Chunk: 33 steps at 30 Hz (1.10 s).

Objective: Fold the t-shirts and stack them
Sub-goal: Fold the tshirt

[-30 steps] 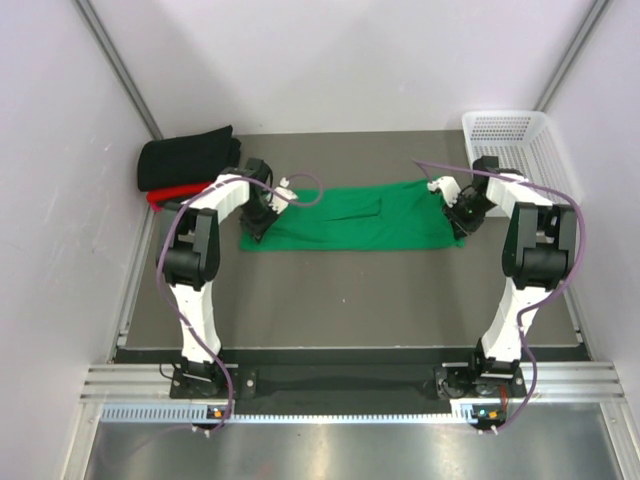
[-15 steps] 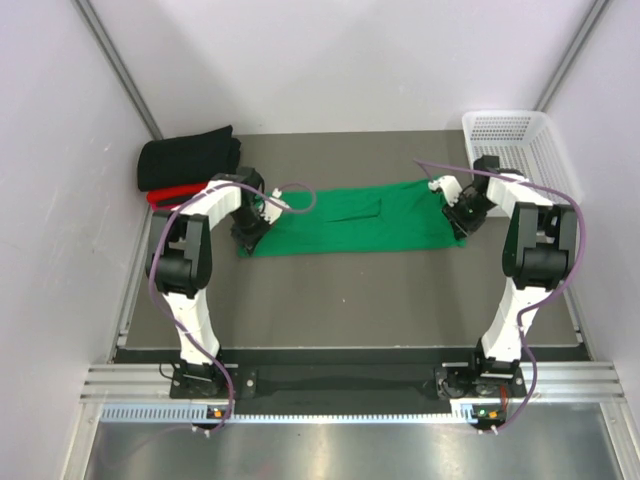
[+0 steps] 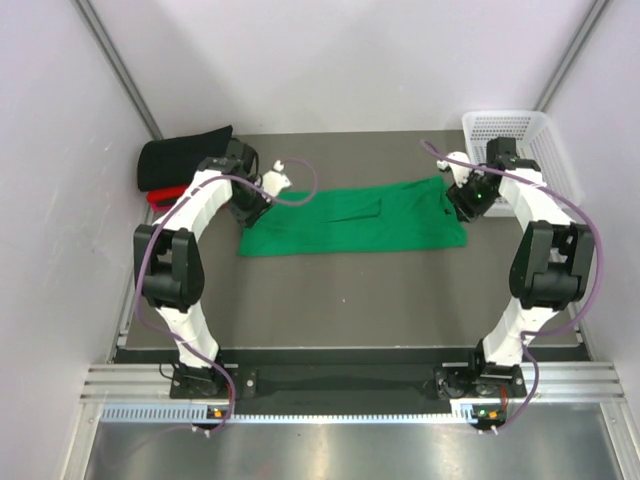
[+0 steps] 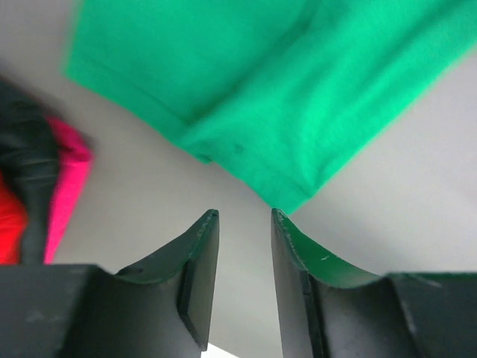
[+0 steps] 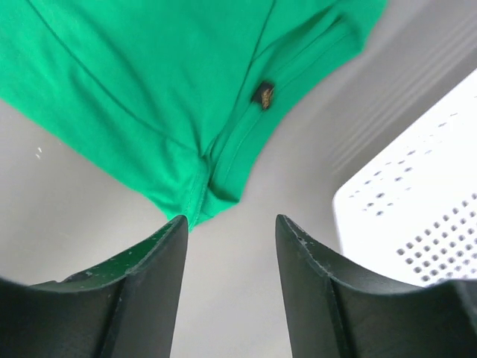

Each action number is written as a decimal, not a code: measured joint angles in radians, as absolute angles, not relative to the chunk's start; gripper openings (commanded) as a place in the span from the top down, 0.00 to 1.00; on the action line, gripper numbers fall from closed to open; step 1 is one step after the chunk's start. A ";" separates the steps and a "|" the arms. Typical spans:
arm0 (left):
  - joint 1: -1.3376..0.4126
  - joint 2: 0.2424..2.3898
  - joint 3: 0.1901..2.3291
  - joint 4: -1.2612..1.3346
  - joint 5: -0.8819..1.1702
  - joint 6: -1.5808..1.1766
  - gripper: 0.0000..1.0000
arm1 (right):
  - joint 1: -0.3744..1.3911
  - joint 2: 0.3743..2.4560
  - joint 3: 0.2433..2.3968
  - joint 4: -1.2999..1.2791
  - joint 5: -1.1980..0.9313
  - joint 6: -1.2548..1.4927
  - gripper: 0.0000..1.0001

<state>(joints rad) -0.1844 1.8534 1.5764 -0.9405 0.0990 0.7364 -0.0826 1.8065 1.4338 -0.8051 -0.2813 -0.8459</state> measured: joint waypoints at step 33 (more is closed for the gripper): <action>-0.218 1.934 1.369 -0.849 0.006 0.920 0.51 | -0.055 1.794 1.433 -0.809 -0.337 -0.761 0.48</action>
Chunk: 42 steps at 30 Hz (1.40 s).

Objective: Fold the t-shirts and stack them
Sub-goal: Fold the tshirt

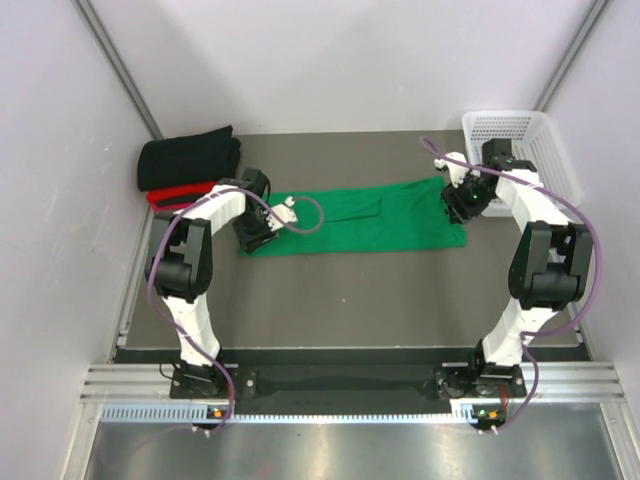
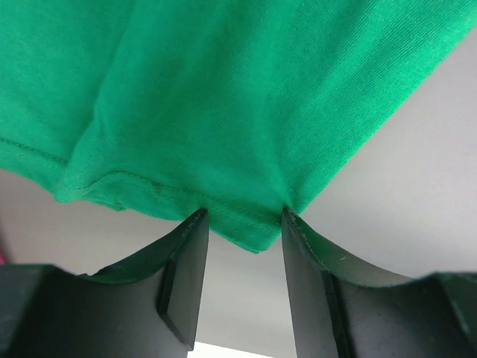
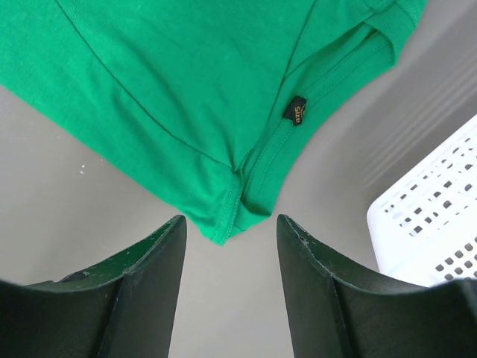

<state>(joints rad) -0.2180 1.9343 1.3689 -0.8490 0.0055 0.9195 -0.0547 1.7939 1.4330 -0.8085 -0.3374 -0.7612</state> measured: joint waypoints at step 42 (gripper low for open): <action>-0.403 1.783 1.227 -1.235 0.048 0.876 1.00 | 0.052 2.034 1.742 -0.820 -0.240 -0.607 0.38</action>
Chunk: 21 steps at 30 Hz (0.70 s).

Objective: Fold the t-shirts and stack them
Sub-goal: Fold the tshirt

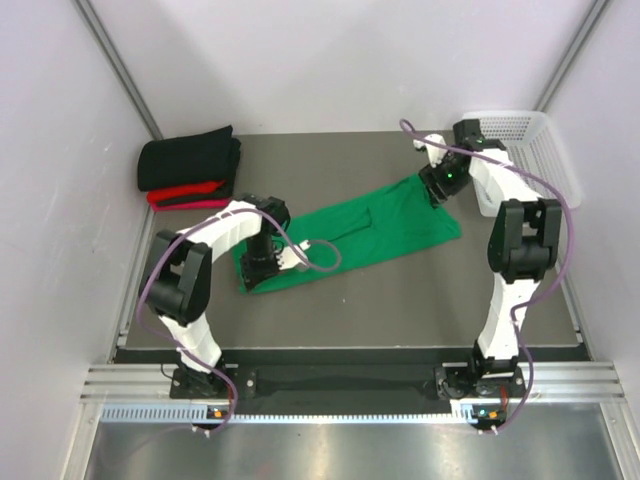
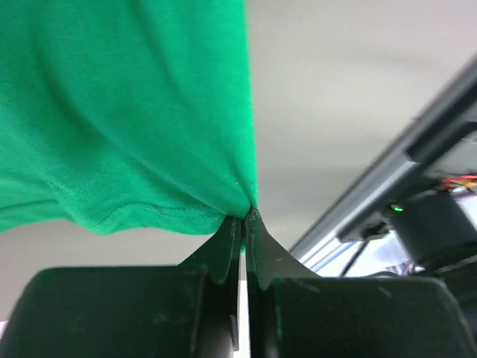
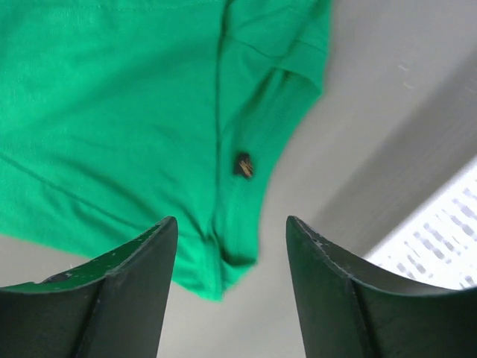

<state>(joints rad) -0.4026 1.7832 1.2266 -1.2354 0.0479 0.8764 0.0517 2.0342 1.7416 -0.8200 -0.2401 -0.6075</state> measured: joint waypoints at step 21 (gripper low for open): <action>-0.623 1.719 1.160 -1.304 0.161 0.750 1.00 | 0.104 2.367 2.100 -0.771 -0.181 -0.521 0.29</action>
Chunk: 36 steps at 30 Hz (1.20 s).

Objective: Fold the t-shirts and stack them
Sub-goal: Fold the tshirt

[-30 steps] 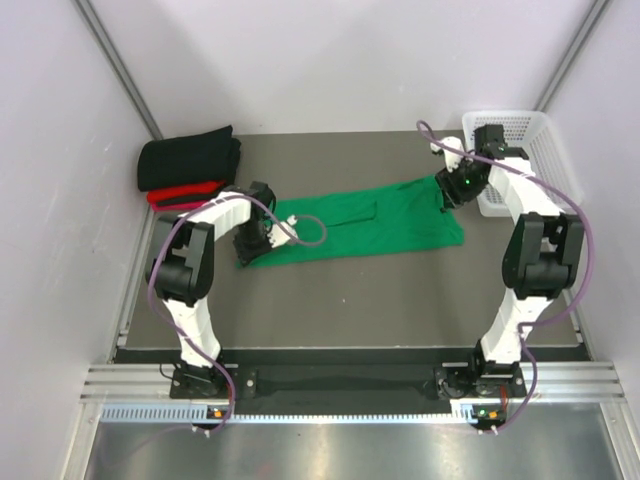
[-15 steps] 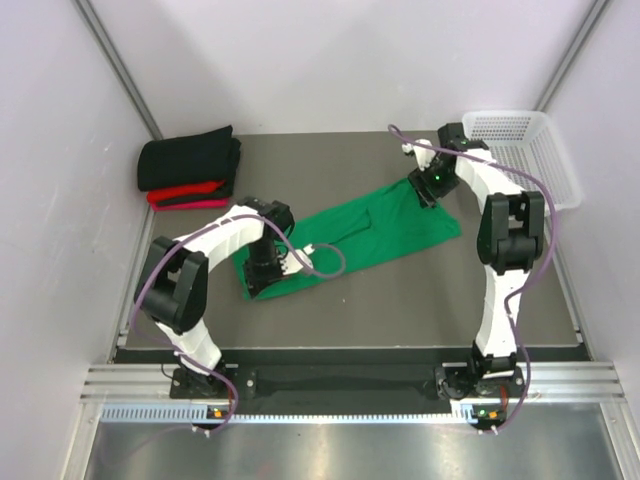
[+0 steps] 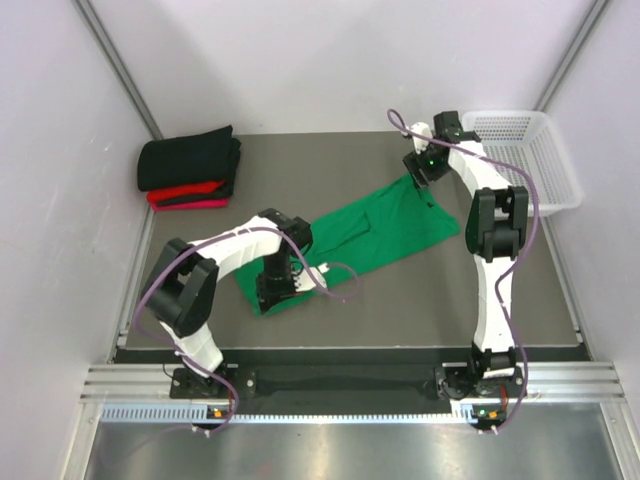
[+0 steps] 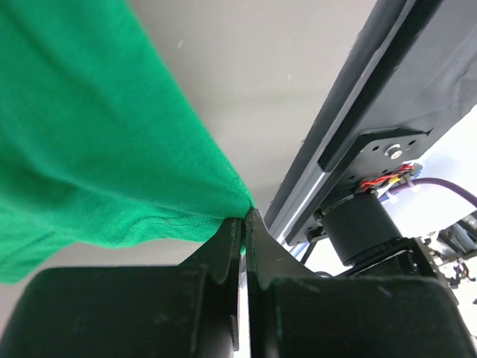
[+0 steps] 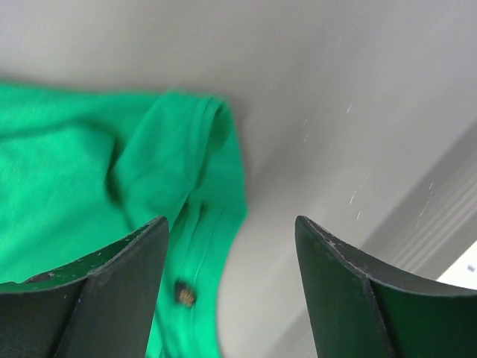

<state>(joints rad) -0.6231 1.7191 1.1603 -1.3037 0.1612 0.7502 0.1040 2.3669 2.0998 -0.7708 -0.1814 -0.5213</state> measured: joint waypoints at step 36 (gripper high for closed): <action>-0.926 2.059 1.468 -1.321 0.317 0.617 1.00 | 0.265 2.623 2.341 -0.414 -0.117 -0.531 0.73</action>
